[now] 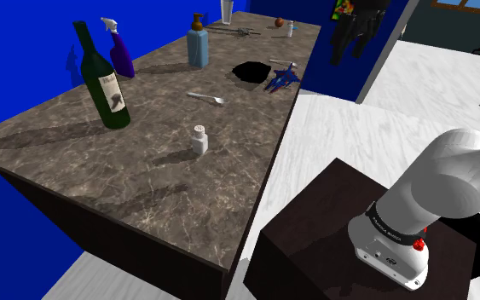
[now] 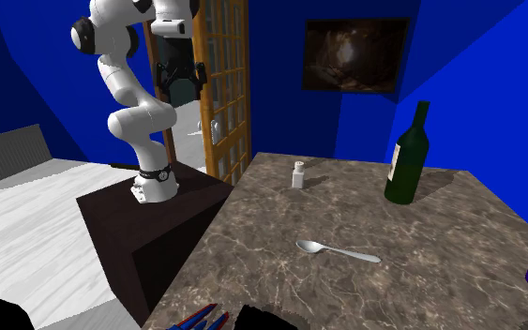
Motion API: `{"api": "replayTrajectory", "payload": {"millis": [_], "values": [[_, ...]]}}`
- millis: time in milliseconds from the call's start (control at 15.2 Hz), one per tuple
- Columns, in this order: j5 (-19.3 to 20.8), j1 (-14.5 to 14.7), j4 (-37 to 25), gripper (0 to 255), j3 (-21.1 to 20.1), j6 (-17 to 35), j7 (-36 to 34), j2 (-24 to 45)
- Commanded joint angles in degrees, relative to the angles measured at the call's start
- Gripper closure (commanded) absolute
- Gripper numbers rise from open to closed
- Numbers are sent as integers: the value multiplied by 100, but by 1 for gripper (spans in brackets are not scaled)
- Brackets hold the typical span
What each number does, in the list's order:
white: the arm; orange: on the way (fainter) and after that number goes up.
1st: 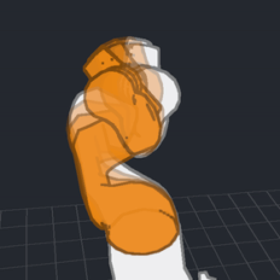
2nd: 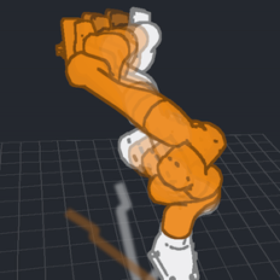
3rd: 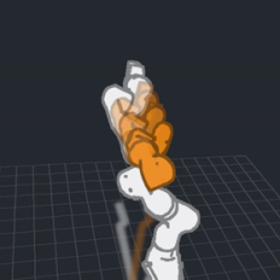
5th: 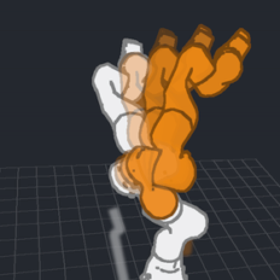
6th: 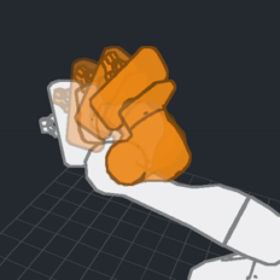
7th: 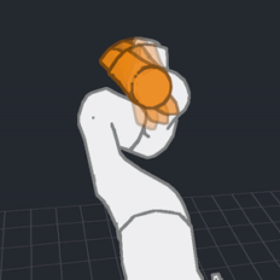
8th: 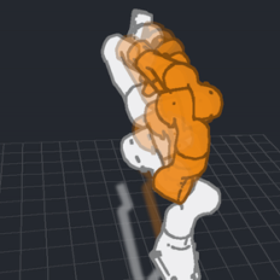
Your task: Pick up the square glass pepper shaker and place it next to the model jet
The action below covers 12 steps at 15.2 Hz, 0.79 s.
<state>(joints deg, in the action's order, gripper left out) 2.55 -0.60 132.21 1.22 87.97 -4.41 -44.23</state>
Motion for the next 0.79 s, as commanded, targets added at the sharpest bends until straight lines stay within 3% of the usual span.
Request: {"api": "replayTrajectory", "payload": {"millis": [0, 726], "values": [[0, 0, 0, 0, 0, 0, 0, 0], [-375, 321, -422, 0, -735, 1148, -736, 1914]]}}
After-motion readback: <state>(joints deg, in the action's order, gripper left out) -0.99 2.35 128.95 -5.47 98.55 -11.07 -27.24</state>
